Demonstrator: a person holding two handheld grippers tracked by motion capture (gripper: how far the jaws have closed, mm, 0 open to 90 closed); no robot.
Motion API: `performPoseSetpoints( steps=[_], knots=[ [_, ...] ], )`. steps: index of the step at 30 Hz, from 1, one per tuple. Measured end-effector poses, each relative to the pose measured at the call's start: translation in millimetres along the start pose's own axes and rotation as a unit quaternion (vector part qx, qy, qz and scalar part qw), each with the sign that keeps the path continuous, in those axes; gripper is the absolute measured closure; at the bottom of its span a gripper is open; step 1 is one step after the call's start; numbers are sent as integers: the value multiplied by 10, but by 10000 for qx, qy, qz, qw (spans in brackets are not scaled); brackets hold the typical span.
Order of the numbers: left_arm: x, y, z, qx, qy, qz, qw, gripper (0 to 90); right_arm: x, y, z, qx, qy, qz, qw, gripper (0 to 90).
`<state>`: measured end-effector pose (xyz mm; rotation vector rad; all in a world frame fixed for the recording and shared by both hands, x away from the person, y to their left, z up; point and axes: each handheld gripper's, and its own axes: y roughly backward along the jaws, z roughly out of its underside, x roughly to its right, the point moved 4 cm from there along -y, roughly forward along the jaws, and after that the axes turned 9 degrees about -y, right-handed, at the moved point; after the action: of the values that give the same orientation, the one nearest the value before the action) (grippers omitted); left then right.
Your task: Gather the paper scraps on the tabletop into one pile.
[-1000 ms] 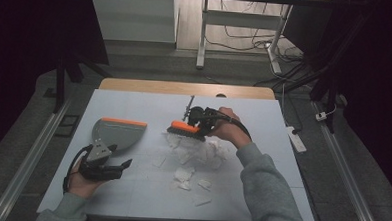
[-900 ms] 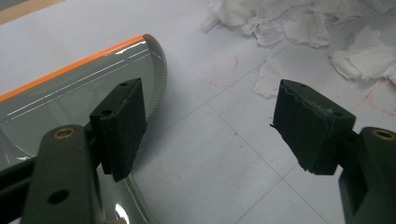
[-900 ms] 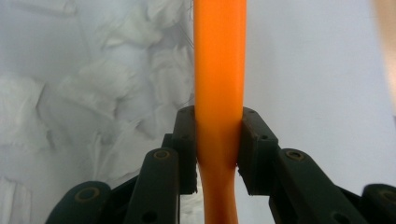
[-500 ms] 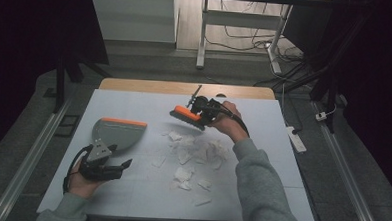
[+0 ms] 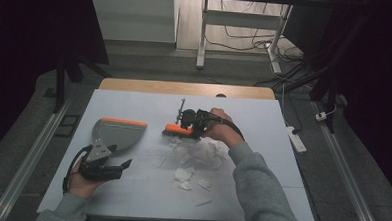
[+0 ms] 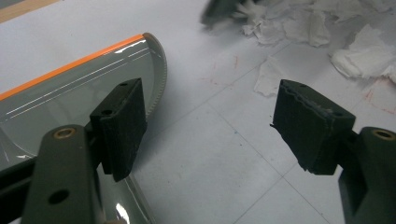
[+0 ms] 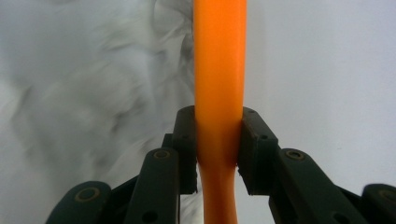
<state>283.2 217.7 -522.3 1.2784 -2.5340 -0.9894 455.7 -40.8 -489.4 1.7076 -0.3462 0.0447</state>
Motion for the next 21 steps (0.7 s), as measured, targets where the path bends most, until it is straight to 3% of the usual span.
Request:
performPoseSetpoints(
  steps=[2, 4, 7, 11, 14, 20, 21],
  knots=[
    [5, -6, -1, -12, 2, -5, 10000, 263, -77, 61, 70, -76, 48, -59, 9999, 708],
    [9, -7, -2, -17, -10, -15, 10000, 263, -116, 123, 132, 22, 69, -98, 9999, 708],
    [6, -7, 0, -23, 1, -28, 10000, 263, -89, 253, 211, 357, -116, 129, 9992, 708],
    [-5, -5, 6, -23, 25, -34, 10000, 263, -42, 446, 310, 792, -278, 202, 9963, 707],
    [-8, -8, 9, -30, 28, -31, 10000, 263, -66, 555, 379, 968, -330, 232, 9945, 707],
    [-9, -3, 9, -20, 33, -47, 10000, 264, -83, 645, 467, 1287, -918, 162, 9873, 707],
    [-13, -2, 10, -22, 41, -55, 10000, 264, -92, 650, 472, 1273, -909, 170, 9875, 707]
  ],
)
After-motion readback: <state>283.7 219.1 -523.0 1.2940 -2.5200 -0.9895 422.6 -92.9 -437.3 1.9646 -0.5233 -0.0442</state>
